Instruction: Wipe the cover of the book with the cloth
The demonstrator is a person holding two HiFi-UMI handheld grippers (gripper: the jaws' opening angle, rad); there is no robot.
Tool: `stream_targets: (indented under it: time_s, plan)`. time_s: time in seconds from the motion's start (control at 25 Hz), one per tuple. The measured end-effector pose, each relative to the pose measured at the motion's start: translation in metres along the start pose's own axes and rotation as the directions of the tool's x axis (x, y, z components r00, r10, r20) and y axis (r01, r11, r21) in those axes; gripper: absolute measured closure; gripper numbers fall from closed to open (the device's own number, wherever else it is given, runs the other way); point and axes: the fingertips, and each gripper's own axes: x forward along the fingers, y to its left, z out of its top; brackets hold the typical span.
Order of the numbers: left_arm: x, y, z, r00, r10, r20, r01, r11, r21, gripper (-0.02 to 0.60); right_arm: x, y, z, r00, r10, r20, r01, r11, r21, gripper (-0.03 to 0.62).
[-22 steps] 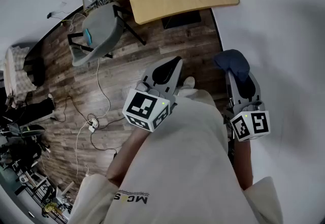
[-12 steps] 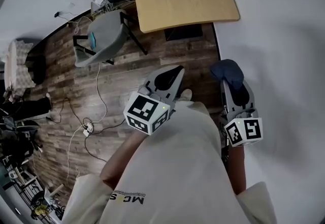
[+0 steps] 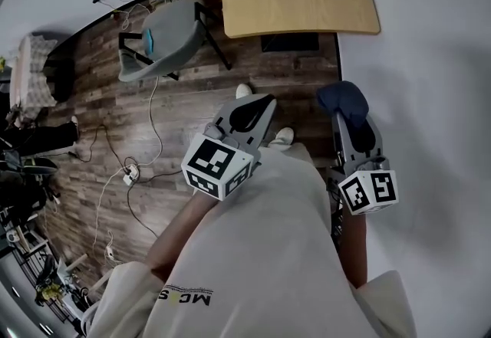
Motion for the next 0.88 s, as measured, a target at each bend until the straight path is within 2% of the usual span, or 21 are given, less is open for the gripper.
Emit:
stream_targets:
  time_s: [0.28, 0.44, 0.56, 0.88]
  plan:
    - [0.012, 0.042, 0.014, 0.999, 0.018, 0.03, -0.017, 0.999, -0.036, 0.572, 0.045, 0.003, 0.005, 1.0, 0.007, -0.03, -0.008, 1.0, -0.013, 0.418]
    - [0.03, 0.081, 0.024, 0.999, 0.005, 0.044, -0.002, 0.997, -0.08, 0.572, 0.086, 0.006, 0.004, 0.995, 0.006, -0.095, -0.01, 0.999, -0.043, 0.418]
    - [0.054, 0.114, 0.035, 0.999, -0.023, 0.045, 0.027, 0.995, -0.098, 0.572, 0.122, 0.006, 0.013, 0.996, -0.014, -0.085, 0.01, 0.999, -0.052, 0.418]
    - [0.112, 0.212, 0.109, 0.992, -0.113, 0.063, 0.117, 0.99, -0.074, 0.572, 0.236, -0.003, 0.062, 0.991, -0.108, -0.075, 0.102, 0.992, -0.076, 0.418]
